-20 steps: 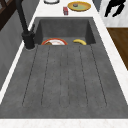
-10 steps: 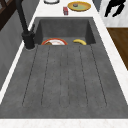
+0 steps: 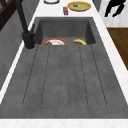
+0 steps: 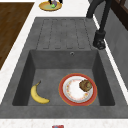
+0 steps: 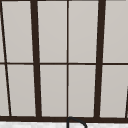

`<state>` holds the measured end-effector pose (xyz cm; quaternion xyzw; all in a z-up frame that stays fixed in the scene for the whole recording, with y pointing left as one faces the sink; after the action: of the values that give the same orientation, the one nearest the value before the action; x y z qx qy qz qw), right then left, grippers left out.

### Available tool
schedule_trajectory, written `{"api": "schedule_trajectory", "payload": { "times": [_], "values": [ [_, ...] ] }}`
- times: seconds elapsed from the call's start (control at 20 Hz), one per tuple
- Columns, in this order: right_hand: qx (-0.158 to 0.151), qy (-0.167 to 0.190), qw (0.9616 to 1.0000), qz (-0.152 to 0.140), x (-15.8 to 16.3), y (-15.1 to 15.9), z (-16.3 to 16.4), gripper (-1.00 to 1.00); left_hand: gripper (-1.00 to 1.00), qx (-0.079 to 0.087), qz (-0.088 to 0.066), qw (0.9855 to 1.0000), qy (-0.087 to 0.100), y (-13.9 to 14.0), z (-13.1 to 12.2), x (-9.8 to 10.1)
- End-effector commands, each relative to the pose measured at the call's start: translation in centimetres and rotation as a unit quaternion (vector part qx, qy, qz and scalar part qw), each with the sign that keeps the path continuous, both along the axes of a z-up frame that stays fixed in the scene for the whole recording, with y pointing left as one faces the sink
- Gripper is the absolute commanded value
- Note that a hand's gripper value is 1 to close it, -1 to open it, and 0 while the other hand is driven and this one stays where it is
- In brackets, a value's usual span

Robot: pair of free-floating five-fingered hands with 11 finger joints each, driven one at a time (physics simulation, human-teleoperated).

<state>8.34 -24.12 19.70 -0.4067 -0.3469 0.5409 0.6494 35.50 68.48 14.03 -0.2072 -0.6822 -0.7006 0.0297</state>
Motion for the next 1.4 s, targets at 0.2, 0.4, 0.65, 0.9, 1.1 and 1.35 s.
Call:
{"api": "schedule_trajectory", "payload": {
  "times": [0.2,0.4,0.65,0.9,1.1,1.35],
  "values": [
    [0.000,0.000,1.0000,0.000,0.0,0.0,0.0,0.00,-1.00,0.004,0.023,0.9997,0.006,-1.6,3.2,-0.6],
    [0.000,0.000,1.0000,0.000,0.0,0.0,0.0,0.00,-1.00,0.002,0.033,0.9994,0.006,-2.6,4.2,-1.8],
    [0.000,0.000,1.0000,0.000,0.0,0.0,0.0,0.00,-1.00,0.001,0.051,0.9986,0.014,-2.7,5.2,-2.6],
    [0.000,0.000,1.0000,0.000,0.0,0.0,0.0,0.00,-1.00,-0.012,0.042,0.9989,0.016,-2.6,7.6,-4.0],
    [0.000,0.000,1.0000,0.000,0.0,0.0,0.0,0.00,-1.00,-0.014,0.042,0.9989,0.017,-2.6,9.3,-5.0],
    [0.000,0.000,1.0000,0.000,0.0,0.0,0.0,0.00,-1.00,-0.003,0.033,0.9990,0.031,-3.6,9.6,-6.6]
  ]
}}
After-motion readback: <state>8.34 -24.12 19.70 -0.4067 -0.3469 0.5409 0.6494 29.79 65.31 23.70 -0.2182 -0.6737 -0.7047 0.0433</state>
